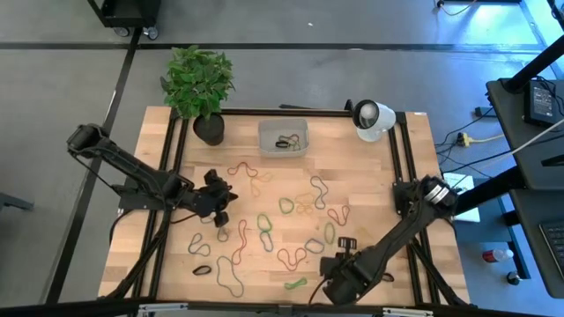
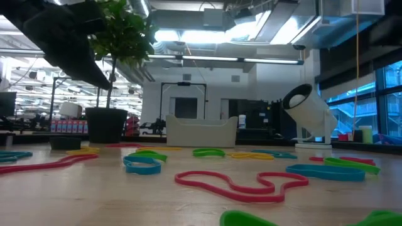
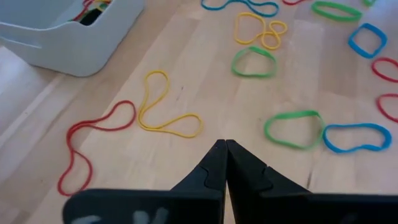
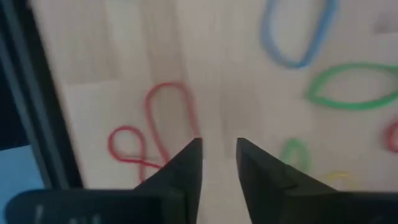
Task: Pick and place rubber bands into bin
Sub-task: Put the red rubber band into the gray bin
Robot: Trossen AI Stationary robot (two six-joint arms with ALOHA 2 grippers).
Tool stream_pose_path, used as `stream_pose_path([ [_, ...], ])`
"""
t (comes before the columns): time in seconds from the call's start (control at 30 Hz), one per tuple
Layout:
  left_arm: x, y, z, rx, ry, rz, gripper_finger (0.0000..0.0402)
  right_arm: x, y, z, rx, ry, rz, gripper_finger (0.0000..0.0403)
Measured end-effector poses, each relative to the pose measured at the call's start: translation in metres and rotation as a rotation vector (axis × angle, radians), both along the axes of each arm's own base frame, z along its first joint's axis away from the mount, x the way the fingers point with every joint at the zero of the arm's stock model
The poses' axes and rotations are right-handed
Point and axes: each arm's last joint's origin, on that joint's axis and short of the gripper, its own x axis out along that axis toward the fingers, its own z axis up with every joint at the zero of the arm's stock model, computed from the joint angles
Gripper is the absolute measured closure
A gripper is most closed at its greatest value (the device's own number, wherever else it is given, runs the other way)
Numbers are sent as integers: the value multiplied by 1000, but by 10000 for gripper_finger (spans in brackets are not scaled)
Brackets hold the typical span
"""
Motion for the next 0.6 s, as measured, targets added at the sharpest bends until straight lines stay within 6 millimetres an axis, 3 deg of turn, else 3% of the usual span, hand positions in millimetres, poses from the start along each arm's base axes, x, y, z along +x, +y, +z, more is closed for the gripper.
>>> stream_pose_path([
  [0.13, -2, -5, 0, -11, -5, -14, 400, -1, 6, -10, 34, -30, 9, 287],
  [0.6, -4, -9, 0, 19, -13, -19, 399, -14, -6, -51, 90, 10, -51, 295],
])
